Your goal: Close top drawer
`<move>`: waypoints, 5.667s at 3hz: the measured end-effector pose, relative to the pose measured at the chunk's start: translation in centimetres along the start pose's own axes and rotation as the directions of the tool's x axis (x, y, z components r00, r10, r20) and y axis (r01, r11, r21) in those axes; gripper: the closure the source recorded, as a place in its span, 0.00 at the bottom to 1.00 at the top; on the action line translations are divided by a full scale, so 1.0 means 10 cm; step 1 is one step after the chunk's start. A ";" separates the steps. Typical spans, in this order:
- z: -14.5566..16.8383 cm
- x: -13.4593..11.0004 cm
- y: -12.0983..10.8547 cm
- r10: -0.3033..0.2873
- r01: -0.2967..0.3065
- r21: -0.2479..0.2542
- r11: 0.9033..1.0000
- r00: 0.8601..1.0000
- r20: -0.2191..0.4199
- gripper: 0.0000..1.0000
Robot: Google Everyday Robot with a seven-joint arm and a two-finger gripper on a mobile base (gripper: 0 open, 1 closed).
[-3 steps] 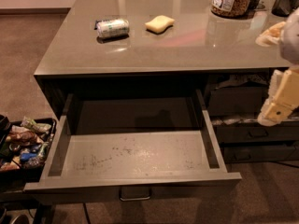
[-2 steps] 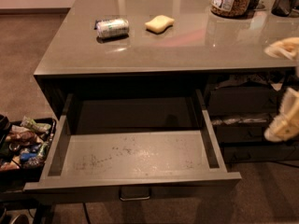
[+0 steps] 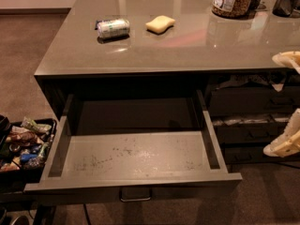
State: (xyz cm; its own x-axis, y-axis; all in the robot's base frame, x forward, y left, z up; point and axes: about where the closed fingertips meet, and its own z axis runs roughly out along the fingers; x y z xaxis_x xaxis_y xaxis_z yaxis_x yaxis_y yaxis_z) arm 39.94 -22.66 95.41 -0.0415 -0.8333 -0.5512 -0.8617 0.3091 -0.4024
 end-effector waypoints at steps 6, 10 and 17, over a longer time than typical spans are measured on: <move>0.37 0.02 0.42 -0.112 0.121 -0.106 0.987 0.990 0.085 0.00; 0.90 0.26 1.17 -0.077 0.082 -0.212 0.974 0.997 0.032 0.00; 1.35 0.71 1.71 -0.046 0.031 -0.204 0.978 0.996 -0.071 0.42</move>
Offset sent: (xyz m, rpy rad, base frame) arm -0.0003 0.0095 -0.0064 0.0124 -0.0150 0.0556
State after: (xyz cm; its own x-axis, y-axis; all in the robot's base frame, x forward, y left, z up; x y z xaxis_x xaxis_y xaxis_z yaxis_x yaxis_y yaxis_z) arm 31.71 -17.10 74.75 -0.0378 -0.8772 -0.4786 -0.9477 0.1834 -0.2613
